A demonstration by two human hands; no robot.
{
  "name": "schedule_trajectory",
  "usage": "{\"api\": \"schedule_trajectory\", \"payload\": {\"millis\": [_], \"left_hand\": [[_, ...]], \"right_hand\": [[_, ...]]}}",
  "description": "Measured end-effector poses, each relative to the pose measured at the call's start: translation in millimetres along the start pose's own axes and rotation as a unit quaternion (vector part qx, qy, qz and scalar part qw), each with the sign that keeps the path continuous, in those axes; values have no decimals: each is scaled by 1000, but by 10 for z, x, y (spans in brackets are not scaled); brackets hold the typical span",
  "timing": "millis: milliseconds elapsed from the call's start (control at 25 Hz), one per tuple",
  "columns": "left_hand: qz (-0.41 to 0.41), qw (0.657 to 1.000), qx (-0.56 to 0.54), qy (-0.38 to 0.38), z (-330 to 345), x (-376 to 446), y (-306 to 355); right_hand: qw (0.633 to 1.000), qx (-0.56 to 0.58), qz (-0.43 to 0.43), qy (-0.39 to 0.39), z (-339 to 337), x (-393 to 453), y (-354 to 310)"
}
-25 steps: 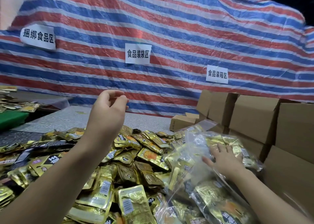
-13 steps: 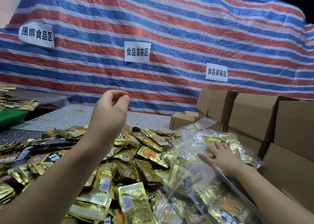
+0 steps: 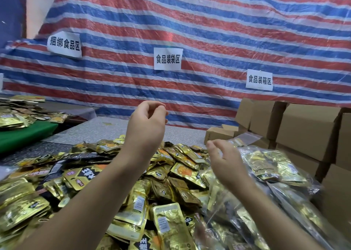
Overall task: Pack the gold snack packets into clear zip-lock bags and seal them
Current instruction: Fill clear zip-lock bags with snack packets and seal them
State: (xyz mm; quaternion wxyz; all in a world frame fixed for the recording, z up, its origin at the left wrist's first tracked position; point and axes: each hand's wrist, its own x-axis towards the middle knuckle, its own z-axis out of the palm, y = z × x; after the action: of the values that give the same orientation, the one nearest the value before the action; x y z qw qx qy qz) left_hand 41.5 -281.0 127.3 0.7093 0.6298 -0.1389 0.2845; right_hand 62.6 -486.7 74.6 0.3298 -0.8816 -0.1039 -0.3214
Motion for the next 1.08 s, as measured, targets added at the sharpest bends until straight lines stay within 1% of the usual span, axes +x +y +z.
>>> {"api": "schedule_trajectory", "payload": {"millis": [120, 200, 320, 400, 440, 520, 600, 640, 720, 760, 800, 840, 920, 1000, 1080], "left_hand": [[6, 1000, 1, 7, -5, 13, -14], [8, 1000, 9, 9, -1, 11, -33], [20, 999, 0, 25, 21, -8, -27], [42, 999, -3, 34, 31, -10, -18], [52, 998, 4, 32, 29, -25, -15], [66, 998, 14, 1, 56, -91, -6], [75, 995, 53, -27, 90, -152, -50], [70, 994, 82, -25, 52, -148, -101], [31, 989, 148, -3, -128, -28, -193], [18, 978, 209, 13, -280, 74, -256], [17, 954, 298, 22, -465, 196, -350], [18, 914, 404, 26, -682, 323, -456], [-5, 808, 588, 30, -1190, 538, -644], [-69, 716, 694, 47, -1741, 630, -827], [-154, 647, 746, 43, -2254, 640, -948]], "right_hand": [[998, 40, -38, 26, 382, -246, -222], [997, 47, -38, 40, 550, -383, -219], [999, 19, -25, 23, 687, -558, -82], [1000, 5, -25, 13, 719, -604, -9], [1000, 1, -28, 12, 728, -616, 2], [999, -8, -35, 13, 731, -636, -11], [999, -17, -37, 11, 740, -648, -8], [999, -18, -36, 7, 753, -662, -17], [999, -21, -33, 5, 742, -688, -25], [999, -19, -34, 2, 736, -694, -38], [999, -17, -36, -4, 730, -697, -51], [999, -18, -39, -11, 734, -698, -59], [999, -23, -44, -19, 744, -686, -54], [999, -17, -42, -19, 740, -682, -58], [999, -12, -41, -16, 738, -690, -55]]}}
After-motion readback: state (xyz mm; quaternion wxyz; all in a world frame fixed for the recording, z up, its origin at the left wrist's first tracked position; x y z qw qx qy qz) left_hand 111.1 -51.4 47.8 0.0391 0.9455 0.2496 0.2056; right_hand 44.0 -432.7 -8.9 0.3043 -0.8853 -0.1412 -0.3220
